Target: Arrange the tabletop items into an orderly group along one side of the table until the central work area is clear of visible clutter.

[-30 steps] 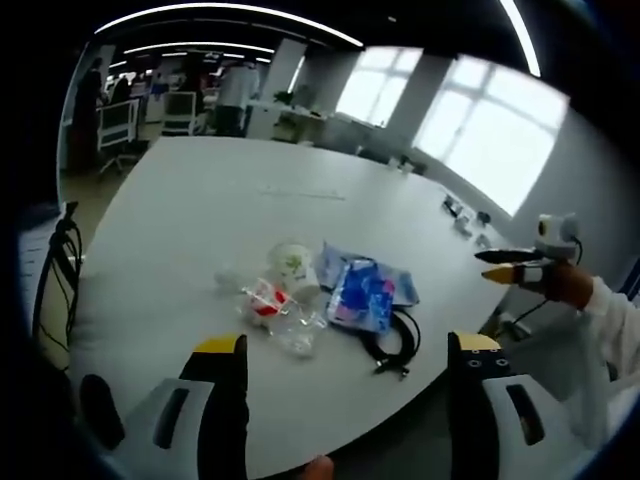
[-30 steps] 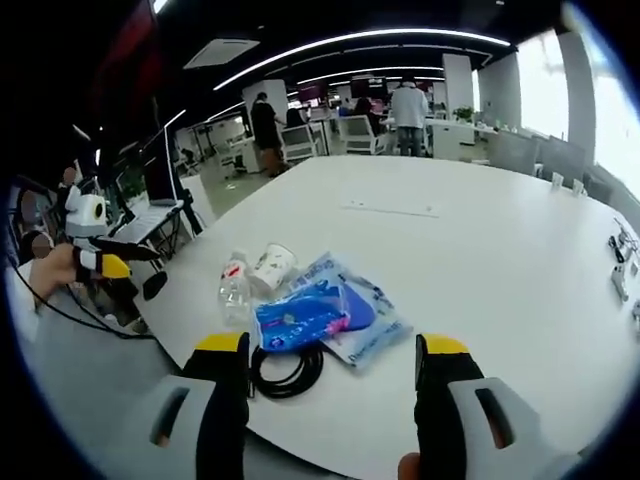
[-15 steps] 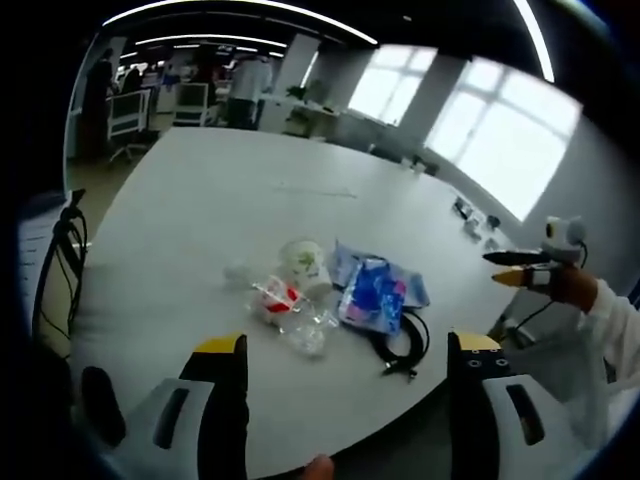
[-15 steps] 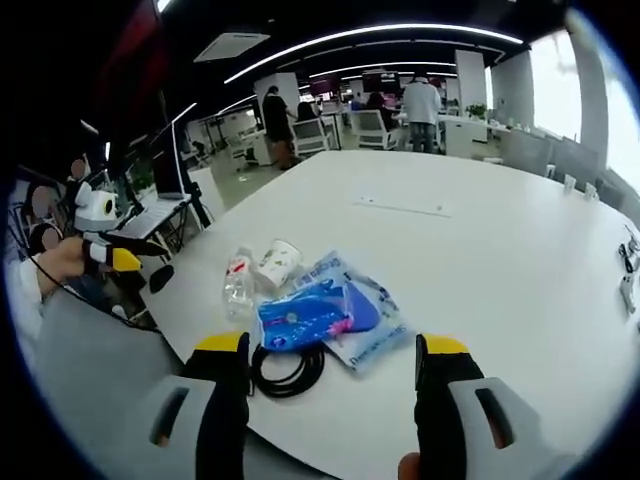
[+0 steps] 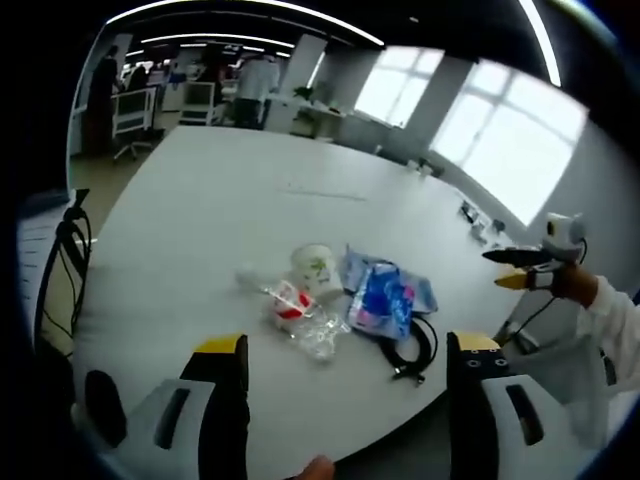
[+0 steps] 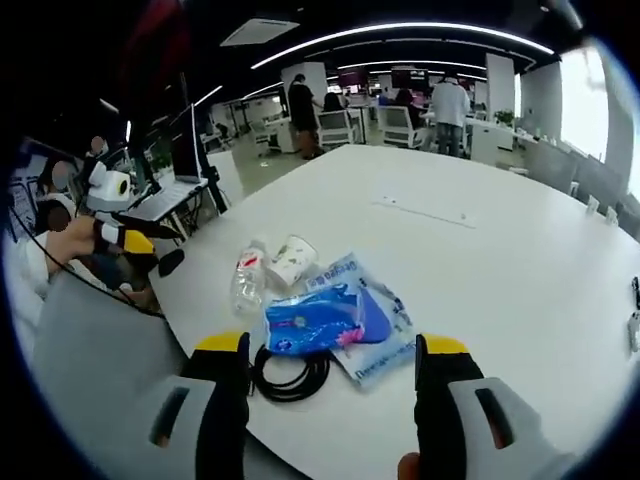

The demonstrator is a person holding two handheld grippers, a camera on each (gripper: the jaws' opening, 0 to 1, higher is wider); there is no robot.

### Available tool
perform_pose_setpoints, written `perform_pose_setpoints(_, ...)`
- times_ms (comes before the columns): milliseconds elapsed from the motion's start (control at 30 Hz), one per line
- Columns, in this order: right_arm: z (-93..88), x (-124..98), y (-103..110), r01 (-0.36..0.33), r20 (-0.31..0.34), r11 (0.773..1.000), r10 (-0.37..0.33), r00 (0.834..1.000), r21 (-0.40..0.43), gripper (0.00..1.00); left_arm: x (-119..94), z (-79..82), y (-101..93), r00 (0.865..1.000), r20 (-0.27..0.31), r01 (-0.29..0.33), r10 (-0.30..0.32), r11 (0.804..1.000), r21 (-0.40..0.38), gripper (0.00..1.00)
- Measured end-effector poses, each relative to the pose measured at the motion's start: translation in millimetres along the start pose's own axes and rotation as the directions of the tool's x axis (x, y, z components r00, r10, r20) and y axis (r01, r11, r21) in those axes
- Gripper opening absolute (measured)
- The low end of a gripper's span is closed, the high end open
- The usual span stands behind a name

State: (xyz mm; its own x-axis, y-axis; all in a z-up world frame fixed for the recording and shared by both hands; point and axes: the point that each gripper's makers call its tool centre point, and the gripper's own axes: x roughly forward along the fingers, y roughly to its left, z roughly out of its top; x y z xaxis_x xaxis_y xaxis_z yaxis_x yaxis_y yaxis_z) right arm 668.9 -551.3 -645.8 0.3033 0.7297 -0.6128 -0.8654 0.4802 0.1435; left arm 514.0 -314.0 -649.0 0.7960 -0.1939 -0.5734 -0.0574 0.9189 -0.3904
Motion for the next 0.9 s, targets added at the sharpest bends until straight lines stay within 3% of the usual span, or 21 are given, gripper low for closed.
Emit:
perform_pose_setpoints(500,6.9,29.3,33.1,-0.079,-0.030,0.996,0.077,0.997,-0.045,0.65,8.2,-2.9,4.4,1.000,-0.002,0.029,-0.029,0.997,-0.065,0.77)
perform_pose_setpoints(900,16.2,50.1,57.9,-0.144,-0.047,0.985,0.140,0.989,-0.090,0.64,13.2,1.3,6.9,1.000,0.000,0.029,-0.029,0.997,-0.070,0.77)
